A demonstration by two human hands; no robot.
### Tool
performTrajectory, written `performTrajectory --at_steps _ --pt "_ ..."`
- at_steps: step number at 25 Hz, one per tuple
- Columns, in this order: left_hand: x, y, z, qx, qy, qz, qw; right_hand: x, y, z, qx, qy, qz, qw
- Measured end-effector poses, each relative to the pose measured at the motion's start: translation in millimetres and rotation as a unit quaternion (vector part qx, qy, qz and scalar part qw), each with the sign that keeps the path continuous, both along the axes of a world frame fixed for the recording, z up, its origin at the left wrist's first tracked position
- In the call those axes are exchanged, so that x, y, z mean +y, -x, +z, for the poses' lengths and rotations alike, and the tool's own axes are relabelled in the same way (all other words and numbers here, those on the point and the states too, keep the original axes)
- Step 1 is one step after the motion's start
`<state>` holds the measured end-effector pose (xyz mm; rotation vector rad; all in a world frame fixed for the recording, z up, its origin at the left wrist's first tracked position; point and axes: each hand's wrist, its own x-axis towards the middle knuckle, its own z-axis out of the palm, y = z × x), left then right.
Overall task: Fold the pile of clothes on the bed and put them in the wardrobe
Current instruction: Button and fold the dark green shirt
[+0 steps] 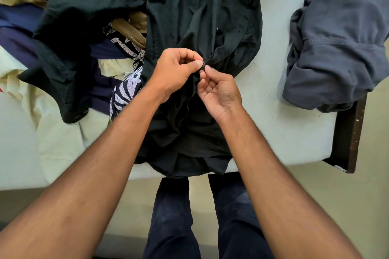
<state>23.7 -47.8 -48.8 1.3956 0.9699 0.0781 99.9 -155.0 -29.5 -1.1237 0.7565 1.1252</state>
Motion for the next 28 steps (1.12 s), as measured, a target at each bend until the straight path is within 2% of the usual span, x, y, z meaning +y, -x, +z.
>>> performTrajectory --at_steps 3,6,9,12,17,20,22,23,26,28 --pt "7 1 5 0.002 -0.099 -0.036 0.994 1 -3 -4 -0.153 0.064 0.091 0.982" --pt "16 0 13 0.038 -0.224 -0.153 0.962 -2 -9 -5 -0.285 0.119 0.203 0.929" --pt "26 -7 23 0.048 -0.262 -0.227 0.937 -6 -14 -6 -0.328 0.121 0.224 0.910" --pt "33 -12 29 0.048 -0.264 -0.254 0.929 -8 -13 -8 -0.308 0.095 0.199 0.925" --pt "21 -15 25 0.103 -0.284 -0.182 0.936 -5 -8 -12 -0.301 0.070 0.201 0.929" --pt "16 -9 17 0.093 -0.184 -0.113 0.972 -9 -11 -10 -0.283 0.065 0.217 0.932" --pt "14 -8 15 0.083 -0.154 -0.067 0.982 -13 -17 -8 -0.257 0.064 0.261 0.928" --pt "13 -9 13 0.080 -0.156 -0.050 0.983 -15 -21 -7 -0.256 0.074 0.299 0.916" --pt "20 -22 13 0.080 -0.174 -0.011 0.981 -15 -35 -4 -0.341 0.144 0.397 0.840" --pt "29 -38 17 0.079 -0.196 0.010 0.977 -12 -45 -1 -0.371 0.185 0.356 0.838"
